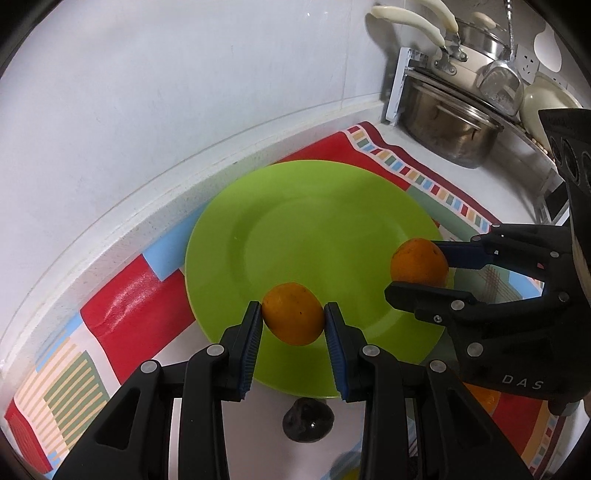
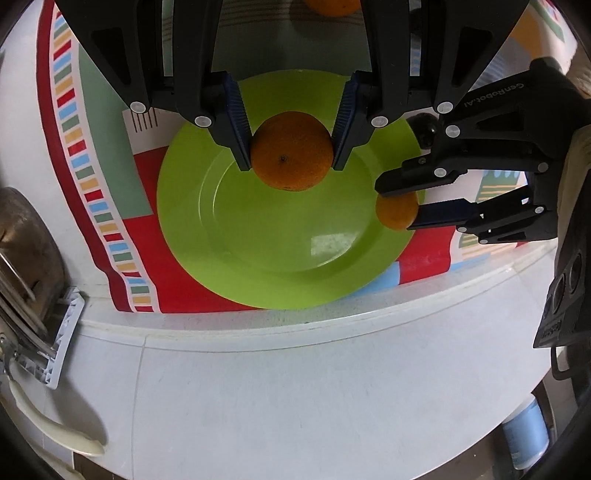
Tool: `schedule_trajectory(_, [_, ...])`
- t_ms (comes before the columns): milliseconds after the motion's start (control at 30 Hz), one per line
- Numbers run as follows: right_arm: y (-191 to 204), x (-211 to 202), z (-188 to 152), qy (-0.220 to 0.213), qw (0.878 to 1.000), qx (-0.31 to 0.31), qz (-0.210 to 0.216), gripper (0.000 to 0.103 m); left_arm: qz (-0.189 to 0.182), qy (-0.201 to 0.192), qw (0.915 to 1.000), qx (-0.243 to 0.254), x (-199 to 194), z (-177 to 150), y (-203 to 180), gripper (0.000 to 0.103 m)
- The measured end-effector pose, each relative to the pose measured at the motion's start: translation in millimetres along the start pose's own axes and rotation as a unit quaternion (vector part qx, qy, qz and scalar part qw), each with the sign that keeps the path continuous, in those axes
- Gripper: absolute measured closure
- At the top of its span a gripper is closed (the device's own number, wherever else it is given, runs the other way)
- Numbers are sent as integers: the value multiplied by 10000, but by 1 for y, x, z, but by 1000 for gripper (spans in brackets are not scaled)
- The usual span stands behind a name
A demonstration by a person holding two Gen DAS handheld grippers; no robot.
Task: Organize fruits
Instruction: 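Open both tools to drop the oranges onto the plate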
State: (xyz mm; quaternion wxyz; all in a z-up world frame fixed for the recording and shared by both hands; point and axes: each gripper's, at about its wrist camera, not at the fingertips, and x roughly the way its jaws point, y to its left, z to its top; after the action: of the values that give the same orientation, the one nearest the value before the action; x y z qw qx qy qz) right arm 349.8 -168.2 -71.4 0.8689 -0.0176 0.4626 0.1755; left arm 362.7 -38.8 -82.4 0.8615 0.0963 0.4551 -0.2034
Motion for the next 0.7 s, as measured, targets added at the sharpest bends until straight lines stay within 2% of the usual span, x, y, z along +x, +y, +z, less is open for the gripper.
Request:
schedule_trajectory(133, [-1, 1, 0, -29, 9999, -25, -125, 59, 43, -45, 10000, -9, -4, 0, 0, 62])
schedule_trajectory(333, [-1, -14, -1, -204, 9997, 50, -140, 54, 185, -166, 9997, -85, -24, -3, -2, 60])
schedule_trajectory(533, [6, -46, -10, -467, 9986, 174, -152, 54, 293, -464, 9984, -164, -64, -15, -9, 51])
schedule_trajectory(600, [11, -59, -14, -556, 9981, 177, -183, 54, 261, -591, 9977, -182, -81, -21, -13, 46])
schedule_trajectory(700, [19, -80, -19, -725, 9971, 162, -168, 54, 206, -781, 9965, -213, -105, -28, -19, 44])
